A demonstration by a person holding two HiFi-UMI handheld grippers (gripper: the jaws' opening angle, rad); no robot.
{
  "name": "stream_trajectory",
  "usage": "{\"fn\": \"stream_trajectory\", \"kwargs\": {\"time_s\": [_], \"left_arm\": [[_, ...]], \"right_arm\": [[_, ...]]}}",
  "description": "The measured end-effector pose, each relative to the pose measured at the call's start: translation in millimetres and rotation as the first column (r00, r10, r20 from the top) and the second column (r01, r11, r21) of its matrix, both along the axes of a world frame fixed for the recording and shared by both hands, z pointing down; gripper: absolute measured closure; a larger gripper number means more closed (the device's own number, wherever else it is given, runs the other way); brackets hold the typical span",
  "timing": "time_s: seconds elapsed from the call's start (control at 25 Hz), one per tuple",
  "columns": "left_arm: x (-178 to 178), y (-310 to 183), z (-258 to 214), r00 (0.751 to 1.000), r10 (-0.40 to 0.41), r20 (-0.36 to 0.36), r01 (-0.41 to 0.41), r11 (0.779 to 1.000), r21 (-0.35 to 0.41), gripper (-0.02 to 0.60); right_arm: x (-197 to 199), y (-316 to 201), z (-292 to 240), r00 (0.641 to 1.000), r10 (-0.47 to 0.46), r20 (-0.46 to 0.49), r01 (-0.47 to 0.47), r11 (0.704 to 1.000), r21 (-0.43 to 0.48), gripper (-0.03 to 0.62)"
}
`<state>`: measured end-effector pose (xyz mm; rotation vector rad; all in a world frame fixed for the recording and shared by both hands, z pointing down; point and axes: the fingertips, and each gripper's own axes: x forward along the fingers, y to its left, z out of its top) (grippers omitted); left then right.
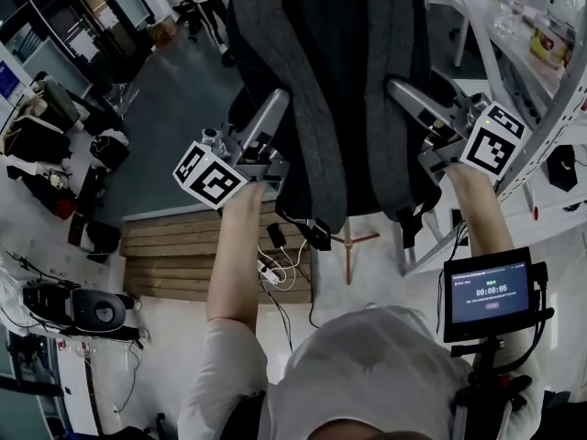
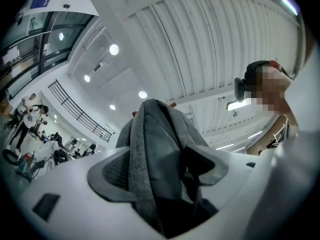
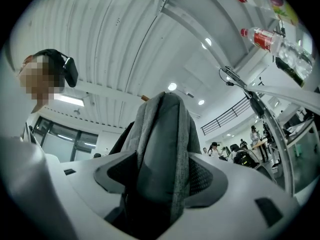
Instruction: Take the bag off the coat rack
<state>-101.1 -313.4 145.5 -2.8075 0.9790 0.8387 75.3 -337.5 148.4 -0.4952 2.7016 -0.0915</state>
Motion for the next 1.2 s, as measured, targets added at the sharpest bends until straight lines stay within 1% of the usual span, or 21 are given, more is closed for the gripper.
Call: {"fn": "stream_trajectory", "kwargs": {"time_s": [0.16,0.24,0.4,0.52,0.68,0.8,0.88,0.92,0.96,1.08,1.2], "left_arm": [[3.3,12.4,-14.7,1.000,-0.024,0.008,0.024,0.999,0.032,0.246],[2.5,19.1,-24.1,0.999,-0.031,0.008,0.031,0.999,0.032,0.250],[-2.1,34.1,-39.8,0.999,-0.049,0.010,0.049,0.998,0.037,0.255],[-9.7,51.0,-49.4,0.997,-0.075,0.008,0.074,0.995,0.064,0.255],[-28.6,83.6,-63.4,0.990,-0.141,-0.002,0.140,0.984,0.109,0.255],[-43.2,99.1,-66.6,0.978,-0.207,-0.003,0.206,0.972,0.113,0.255],[-58.6,107.6,-63.2,0.966,-0.257,0.000,0.256,0.961,0.104,0.255],[-70.3,113.6,-59.6,0.957,-0.291,0.002,0.289,0.952,0.098,0.255],[-84.2,121.6,-55.8,0.943,-0.333,0.003,0.332,0.939,0.092,0.255],[-122.8,158.9,-51.5,0.880,-0.476,0.005,0.474,0.877,0.080,0.255],[-140.5,203.7,-61.3,0.820,-0.573,0.004,0.570,0.817,0.080,0.255]], "right_arm": [[4.5,11.2,-14.9,1.000,0.004,0.016,-0.004,0.999,0.033,0.293],[4.4,16.8,-24.1,1.000,-0.006,0.019,0.005,0.999,0.034,0.293],[-0.6,27.9,-38.6,0.999,-0.031,0.028,0.030,0.999,0.037,0.293],[-8.7,41.4,-49.6,0.998,-0.050,0.026,0.048,0.997,0.066,0.293],[-29.9,62.7,-66.5,0.993,-0.116,0.016,0.114,0.987,0.114,0.293],[-47.7,65.8,-69.4,0.983,-0.181,0.015,0.178,0.977,0.120,0.292],[-66.4,65.3,-65.3,0.973,-0.231,0.017,0.227,0.967,0.112,0.293],[-80.5,65.6,-61.4,0.964,-0.264,0.018,0.261,0.960,0.106,0.293],[-97.8,66.3,-57.2,0.951,-0.308,0.020,0.304,0.947,0.100,0.292],[-150.4,79.2,-52.1,0.893,-0.450,0.021,0.447,0.890,0.089,0.292],[-180.8,107.2,-61.4,0.836,-0.548,0.018,0.545,0.834,0.086,0.292]]}}
